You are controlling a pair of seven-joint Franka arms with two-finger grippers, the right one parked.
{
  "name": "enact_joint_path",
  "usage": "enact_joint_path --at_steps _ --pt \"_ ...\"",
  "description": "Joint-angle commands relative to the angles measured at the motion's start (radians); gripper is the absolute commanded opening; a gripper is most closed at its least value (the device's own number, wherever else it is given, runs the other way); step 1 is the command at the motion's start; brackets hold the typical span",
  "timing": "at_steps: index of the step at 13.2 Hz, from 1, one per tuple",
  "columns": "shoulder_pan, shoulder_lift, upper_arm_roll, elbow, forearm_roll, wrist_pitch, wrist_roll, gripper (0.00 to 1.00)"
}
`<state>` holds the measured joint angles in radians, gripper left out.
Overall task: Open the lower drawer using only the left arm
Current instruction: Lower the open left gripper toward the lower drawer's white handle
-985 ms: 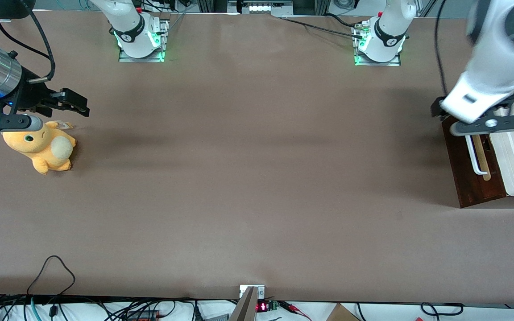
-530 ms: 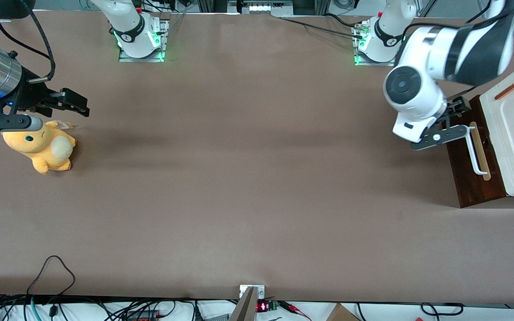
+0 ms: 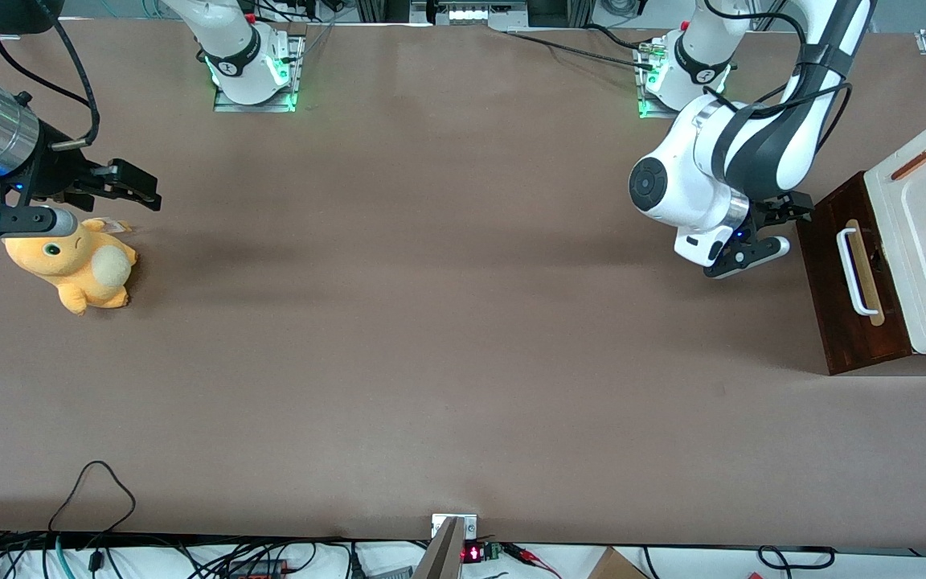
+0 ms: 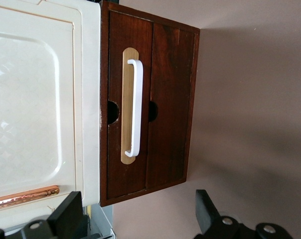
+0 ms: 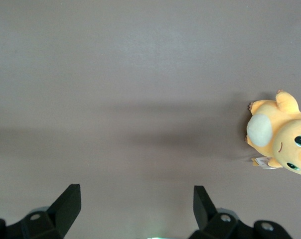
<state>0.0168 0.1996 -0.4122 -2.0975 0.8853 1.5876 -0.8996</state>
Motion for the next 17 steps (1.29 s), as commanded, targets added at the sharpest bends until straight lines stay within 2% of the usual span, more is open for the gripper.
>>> enact_joint_path --at_steps 1,5,7,12,15,17 --pt "0.002 -0.012 -0.005 0.008 0.015 -0.012 -0.002 1.0" --pt "0.005 0.072 0.009 0.007 0.041 -0.015 0.025 1.0" --pt "0.003 0.131 0.042 0.007 0.169 -0.038 0.024 1.0" --pt "-0.017 0.282 0.191 0.007 0.406 -0.064 0.002 0.99" --pt "-0.015 0.308 0.226 0.002 0.431 -0.064 0.002 0.99" --pt "-0.015 0.319 0.249 0.002 0.48 -0.064 0.002 0.99"
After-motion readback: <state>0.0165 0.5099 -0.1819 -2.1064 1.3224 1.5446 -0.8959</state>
